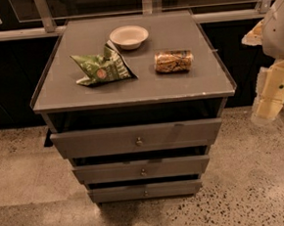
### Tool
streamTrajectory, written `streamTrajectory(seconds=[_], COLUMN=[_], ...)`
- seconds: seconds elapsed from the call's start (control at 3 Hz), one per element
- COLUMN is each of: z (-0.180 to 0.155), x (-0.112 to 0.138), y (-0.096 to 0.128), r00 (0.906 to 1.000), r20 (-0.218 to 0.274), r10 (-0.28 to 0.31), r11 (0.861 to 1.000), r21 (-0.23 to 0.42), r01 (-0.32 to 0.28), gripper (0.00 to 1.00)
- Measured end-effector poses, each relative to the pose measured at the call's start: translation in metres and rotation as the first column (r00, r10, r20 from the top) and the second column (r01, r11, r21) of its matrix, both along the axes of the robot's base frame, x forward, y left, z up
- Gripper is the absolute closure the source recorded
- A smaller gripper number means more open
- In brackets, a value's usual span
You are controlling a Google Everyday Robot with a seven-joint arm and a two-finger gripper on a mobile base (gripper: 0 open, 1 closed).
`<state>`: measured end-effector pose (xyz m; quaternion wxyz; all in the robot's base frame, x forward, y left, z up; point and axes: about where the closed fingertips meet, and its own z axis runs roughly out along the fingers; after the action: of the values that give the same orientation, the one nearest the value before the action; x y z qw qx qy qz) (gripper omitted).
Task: Open top drawer
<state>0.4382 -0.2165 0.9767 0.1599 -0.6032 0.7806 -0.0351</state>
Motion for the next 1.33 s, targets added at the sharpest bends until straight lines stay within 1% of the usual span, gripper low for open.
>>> streamTrajectory(seconds=[0.33, 0.67, 1.0, 1.33], z=[0.000, -0.017, -0.063, -0.139], x=[0.000, -0.009, -0.033, -0.054], y=[0.000, -0.005, -0.003, 0.005], r00=[1.0000, 0.9998, 0.9994, 0.9997], r20=[0.000, 0.013, 0.033, 0.021], r10=[0.000, -0.012, 0.012, -0.012], r11=[1.000, 0.998, 0.984, 0.937], r21=[0.000, 0.057, 0.179, 0.350], r01=[0.000, 0.012, -0.017, 0.004], gripper=[0.00, 0.00, 0.00, 0.00])
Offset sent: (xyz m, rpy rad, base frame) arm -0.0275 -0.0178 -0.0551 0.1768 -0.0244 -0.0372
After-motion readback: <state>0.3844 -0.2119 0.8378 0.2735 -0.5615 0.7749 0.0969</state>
